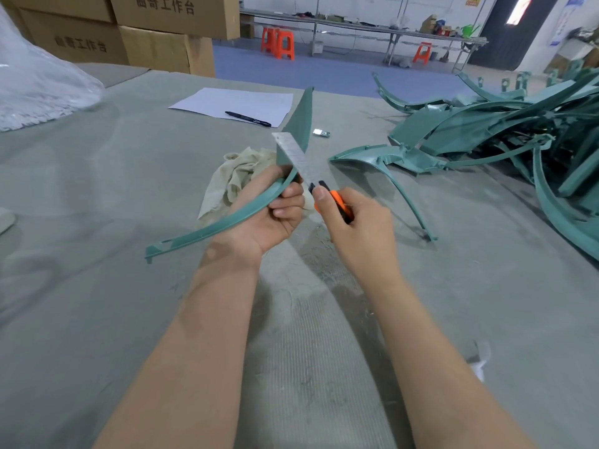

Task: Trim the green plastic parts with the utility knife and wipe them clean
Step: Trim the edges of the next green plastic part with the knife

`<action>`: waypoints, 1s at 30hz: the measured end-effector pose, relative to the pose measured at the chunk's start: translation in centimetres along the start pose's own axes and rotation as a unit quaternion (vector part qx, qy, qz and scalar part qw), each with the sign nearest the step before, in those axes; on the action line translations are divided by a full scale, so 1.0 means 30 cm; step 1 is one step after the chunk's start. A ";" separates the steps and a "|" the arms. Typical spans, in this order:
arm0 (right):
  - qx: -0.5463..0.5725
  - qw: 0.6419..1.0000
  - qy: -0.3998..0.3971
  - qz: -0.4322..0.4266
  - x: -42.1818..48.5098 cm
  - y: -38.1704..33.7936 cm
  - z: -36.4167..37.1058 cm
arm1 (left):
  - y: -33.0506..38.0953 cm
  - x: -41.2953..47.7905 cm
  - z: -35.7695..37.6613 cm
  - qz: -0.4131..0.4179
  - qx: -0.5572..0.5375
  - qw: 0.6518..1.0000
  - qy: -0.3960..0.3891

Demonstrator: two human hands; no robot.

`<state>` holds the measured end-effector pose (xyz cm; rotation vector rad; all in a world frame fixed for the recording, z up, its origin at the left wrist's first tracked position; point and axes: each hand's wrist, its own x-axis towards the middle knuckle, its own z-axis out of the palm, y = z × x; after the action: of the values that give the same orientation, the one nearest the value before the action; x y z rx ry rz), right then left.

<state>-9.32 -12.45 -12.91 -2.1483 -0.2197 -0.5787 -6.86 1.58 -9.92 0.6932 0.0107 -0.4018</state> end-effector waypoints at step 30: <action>0.020 0.982 -0.161 -0.101 -0.065 -0.093 0.044 | 0.056 0.016 -0.031 0.146 -0.109 0.983 0.039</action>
<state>-11.59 -9.61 -12.52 -2.1870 -0.6269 -0.3314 -5.70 3.15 -9.66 0.4839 0.0257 -0.0893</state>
